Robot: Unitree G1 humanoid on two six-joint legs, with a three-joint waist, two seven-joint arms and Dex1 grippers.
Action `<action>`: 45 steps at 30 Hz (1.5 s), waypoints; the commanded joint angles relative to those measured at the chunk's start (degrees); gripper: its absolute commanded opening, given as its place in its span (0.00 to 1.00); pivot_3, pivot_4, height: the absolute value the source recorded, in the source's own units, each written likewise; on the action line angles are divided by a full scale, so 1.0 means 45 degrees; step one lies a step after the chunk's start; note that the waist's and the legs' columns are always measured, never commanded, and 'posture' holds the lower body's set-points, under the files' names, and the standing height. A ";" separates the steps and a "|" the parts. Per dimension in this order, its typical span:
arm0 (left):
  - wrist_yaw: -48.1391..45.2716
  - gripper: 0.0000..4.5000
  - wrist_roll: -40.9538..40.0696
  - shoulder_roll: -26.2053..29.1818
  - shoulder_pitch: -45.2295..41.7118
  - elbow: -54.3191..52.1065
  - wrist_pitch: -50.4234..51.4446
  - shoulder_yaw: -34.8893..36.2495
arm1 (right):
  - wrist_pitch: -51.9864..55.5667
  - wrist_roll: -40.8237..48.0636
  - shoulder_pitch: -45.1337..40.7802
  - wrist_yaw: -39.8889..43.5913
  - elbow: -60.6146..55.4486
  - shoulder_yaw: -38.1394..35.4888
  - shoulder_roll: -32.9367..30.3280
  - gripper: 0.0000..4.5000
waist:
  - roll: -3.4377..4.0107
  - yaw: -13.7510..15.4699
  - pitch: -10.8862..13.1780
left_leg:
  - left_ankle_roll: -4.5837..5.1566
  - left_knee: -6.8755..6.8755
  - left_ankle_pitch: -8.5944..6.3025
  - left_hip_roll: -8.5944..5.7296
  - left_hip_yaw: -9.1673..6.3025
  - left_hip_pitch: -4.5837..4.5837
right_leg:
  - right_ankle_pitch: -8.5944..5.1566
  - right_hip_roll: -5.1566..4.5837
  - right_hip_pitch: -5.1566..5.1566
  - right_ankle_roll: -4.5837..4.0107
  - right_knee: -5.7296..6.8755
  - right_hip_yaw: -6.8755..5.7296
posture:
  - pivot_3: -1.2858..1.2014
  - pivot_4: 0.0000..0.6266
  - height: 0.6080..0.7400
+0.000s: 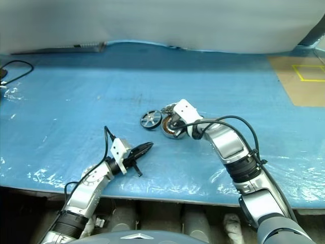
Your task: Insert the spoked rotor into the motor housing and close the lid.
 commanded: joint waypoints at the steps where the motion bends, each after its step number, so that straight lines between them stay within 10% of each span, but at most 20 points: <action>1: -0.0066 0.00 -0.0165 -0.0015 -0.0088 -0.0358 -0.0048 -0.0073 | -0.0287 -0.0473 -0.0031 0.0077 0.0012 0.0586 -0.0110 0.01 | 0.0000 -0.0005 0.0000 | 0.0000 0.0000 0.0000 0.0000 0.0000 0.0000 | 0.0000 0.0000 0.0000 0.0000 0.0000 0.0000 | 0.52 0.24 1.00; 45: -0.0182 0.00 -0.0050 0.0011 0.0105 -0.0282 -0.0068 -0.0170 | 0.0046 -0.0754 -0.0134 0.0355 -0.1011 0.0027 -0.0048 0.01 | 0.0000 -0.0015 0.0000 | 0.0000 -0.0003 0.0000 -0.0001 0.0006 -0.0007 | -0.0001 0.0004 -0.0029 -0.0001 0.0014 0.0015 | 0.52 0.24 1.00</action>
